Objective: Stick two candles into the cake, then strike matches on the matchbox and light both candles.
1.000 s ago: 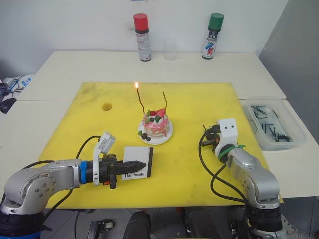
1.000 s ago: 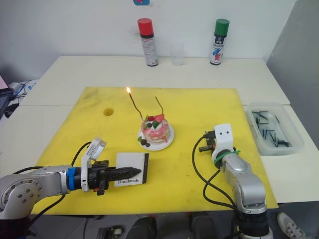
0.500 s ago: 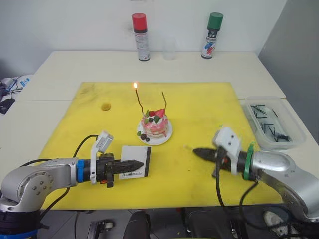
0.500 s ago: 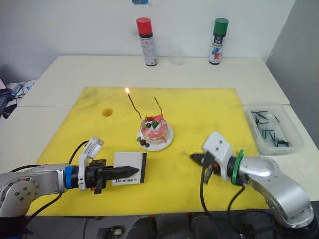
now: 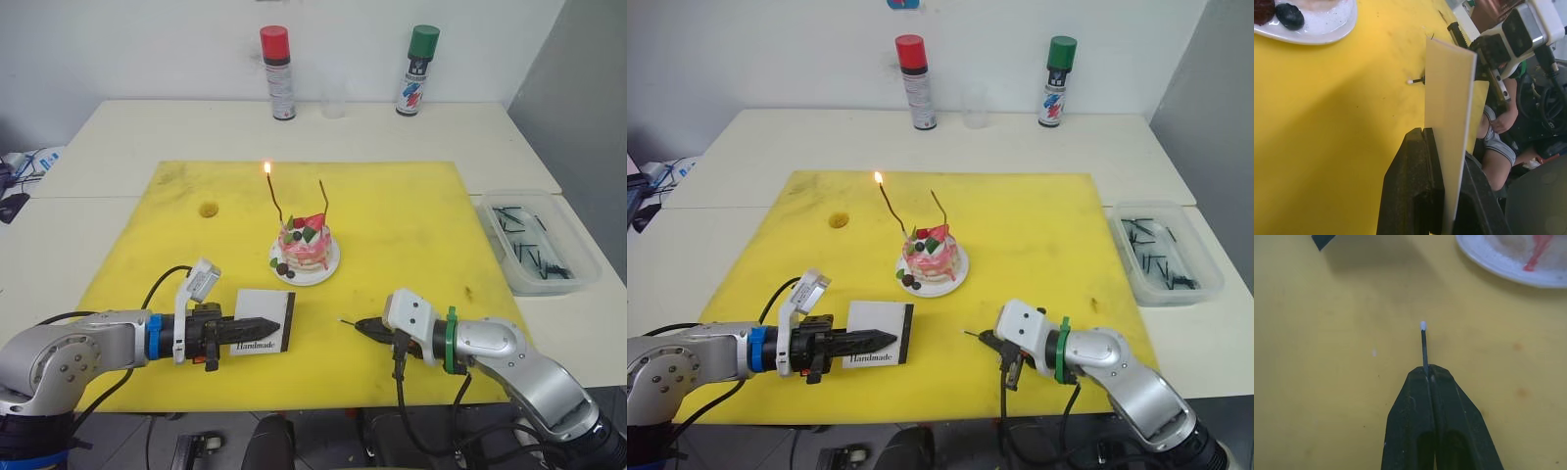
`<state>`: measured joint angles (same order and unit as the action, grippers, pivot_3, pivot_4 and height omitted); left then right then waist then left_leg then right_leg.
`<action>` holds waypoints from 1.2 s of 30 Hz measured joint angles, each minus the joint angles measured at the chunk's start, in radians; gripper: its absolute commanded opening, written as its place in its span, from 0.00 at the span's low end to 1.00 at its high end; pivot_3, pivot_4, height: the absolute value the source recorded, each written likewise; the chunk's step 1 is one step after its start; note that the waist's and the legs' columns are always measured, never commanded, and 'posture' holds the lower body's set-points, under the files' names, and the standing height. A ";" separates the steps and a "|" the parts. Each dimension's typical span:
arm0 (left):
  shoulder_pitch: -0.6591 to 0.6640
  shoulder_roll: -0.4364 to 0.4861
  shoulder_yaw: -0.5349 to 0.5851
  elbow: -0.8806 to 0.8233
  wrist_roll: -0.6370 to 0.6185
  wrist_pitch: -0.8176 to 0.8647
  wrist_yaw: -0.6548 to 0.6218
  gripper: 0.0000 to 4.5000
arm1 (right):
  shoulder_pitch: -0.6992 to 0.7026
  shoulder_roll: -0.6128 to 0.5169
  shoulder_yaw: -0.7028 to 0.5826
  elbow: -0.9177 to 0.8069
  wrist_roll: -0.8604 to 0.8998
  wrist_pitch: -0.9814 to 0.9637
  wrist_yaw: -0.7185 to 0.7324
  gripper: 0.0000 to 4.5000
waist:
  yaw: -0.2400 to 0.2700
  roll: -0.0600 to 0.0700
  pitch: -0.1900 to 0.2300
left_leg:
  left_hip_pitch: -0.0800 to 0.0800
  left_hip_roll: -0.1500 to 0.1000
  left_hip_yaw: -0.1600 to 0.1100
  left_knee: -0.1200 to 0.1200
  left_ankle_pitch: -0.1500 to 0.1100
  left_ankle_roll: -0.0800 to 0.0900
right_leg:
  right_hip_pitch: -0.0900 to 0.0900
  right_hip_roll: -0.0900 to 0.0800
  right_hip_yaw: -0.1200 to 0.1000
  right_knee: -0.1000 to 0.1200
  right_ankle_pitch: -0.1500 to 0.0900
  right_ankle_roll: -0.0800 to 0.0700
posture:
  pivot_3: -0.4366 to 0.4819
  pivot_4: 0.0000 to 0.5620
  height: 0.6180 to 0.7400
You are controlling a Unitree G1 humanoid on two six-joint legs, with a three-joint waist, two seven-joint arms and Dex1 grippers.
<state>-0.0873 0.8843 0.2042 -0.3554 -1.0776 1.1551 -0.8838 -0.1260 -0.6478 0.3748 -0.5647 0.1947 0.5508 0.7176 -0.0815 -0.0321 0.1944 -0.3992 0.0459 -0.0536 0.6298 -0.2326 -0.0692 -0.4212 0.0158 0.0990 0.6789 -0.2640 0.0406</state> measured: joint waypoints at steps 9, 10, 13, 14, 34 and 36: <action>0.015 0.013 0.020 -0.003 -0.004 0.009 0.000 0.00 | 0.049 0.058 -0.009 0.005 -0.016 -0.094 -0.007 0.36 | 0.000 0.000 0.000 | 0.000 0.000 0.000 0.001 0.000 0.000 | 0.000 0.000 0.000 0.001 -0.002 -0.003 | 0.48 0.27 1.00; 0.015 0.013 0.020 -0.003 -0.004 0.011 0.000 0.00 | 0.056 0.073 -0.013 0.010 -0.016 -0.107 -0.011 0.36 | 0.000 0.000 0.000 | 0.000 0.000 0.000 0.001 0.000 0.000 | 0.000 0.000 0.000 0.001 -0.002 -0.003 | 0.48 0.27 1.00; 0.011 0.013 0.020 -0.002 -0.004 0.013 -0.001 0.00 | 0.071 0.101 -0.020 0.034 -0.018 -0.132 -0.027 0.36 | 0.000 0.000 0.000 | 0.000 0.000 0.000 0.001 0.000 0.000 | 0.000 0.000 0.000 0.001 -0.001 -0.003 | 0.48 0.27 1.00; 0.008 0.013 0.020 -0.002 -0.004 0.013 -0.001 0.00 | 0.073 0.109 -0.020 0.043 -0.020 -0.142 -0.031 0.36 | 0.000 0.000 0.000 | 0.000 0.000 0.000 0.001 0.000 0.000 | 0.000 0.000 0.000 0.001 -0.001 -0.003 | 0.48 0.27 1.00; -0.007 0.015 0.019 -0.002 -0.003 0.017 -0.004 0.00 | 0.106 0.186 0.000 0.149 -0.105 -0.289 -0.054 0.36 | 0.000 -0.001 0.000 | 0.001 0.000 0.000 0.001 0.000 0.000 | 0.001 0.000 0.000 0.002 -0.001 -0.002 | 0.48 0.27 1.00; -0.010 0.015 0.019 -0.002 -0.003 0.017 -0.004 0.00 | 0.104 0.186 0.001 0.156 -0.108 -0.301 -0.047 0.36 | 0.000 -0.001 0.000 | 0.001 0.000 0.000 0.001 0.000 0.000 | 0.001 0.000 0.000 0.002 -0.001 -0.002 | 0.48 0.27 1.00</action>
<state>-0.0970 0.8993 0.2235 -0.3570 -1.0810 1.1723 -0.8876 -0.0225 -0.4620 0.3760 -0.4084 0.0872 0.2501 0.6709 -0.0818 -0.0328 0.1939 -0.3979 0.0462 -0.0539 0.6304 -0.2326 -0.0692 -0.4207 0.0162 0.0990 0.6805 -0.2652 0.0383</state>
